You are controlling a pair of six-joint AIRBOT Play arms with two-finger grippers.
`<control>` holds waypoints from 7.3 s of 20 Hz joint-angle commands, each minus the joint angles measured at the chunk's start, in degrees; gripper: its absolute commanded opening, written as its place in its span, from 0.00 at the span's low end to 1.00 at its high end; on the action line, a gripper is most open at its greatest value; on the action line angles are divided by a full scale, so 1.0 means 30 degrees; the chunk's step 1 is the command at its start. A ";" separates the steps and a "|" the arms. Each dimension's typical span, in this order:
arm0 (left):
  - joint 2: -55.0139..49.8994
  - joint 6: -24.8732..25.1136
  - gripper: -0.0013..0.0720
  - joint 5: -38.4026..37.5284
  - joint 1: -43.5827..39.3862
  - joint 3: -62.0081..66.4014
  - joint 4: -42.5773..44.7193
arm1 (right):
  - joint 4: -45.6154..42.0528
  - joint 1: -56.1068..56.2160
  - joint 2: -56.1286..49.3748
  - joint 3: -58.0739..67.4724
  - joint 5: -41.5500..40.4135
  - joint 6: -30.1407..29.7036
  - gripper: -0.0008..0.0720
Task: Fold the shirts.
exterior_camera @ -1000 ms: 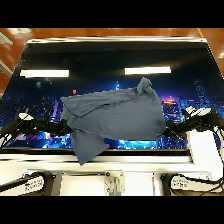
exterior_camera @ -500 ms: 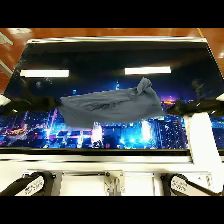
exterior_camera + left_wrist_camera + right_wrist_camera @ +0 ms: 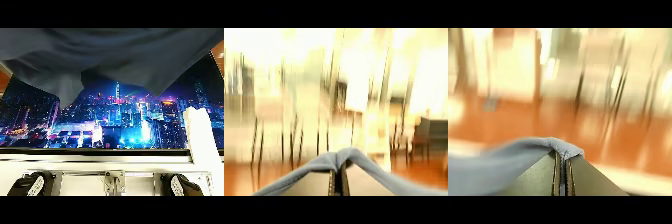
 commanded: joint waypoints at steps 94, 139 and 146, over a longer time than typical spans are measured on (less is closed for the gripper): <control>-0.7868 -0.0874 0.91 -0.8415 0.4852 -2.5303 0.3060 | -0.7322 0.1115 -1.2517 -1.3617 0.6309 0.4532 0.92; -1.0338 0.1559 0.07 -0.7817 0.3075 -2.4159 0.0430 | -0.6710 0.4153 -1.3187 -1.9125 0.5668 0.5071 0.10; -0.8786 0.1472 0.07 -0.8990 0.3060 -1.9511 0.0415 | -0.5231 0.4175 -1.0673 -1.6997 0.4036 0.3679 0.10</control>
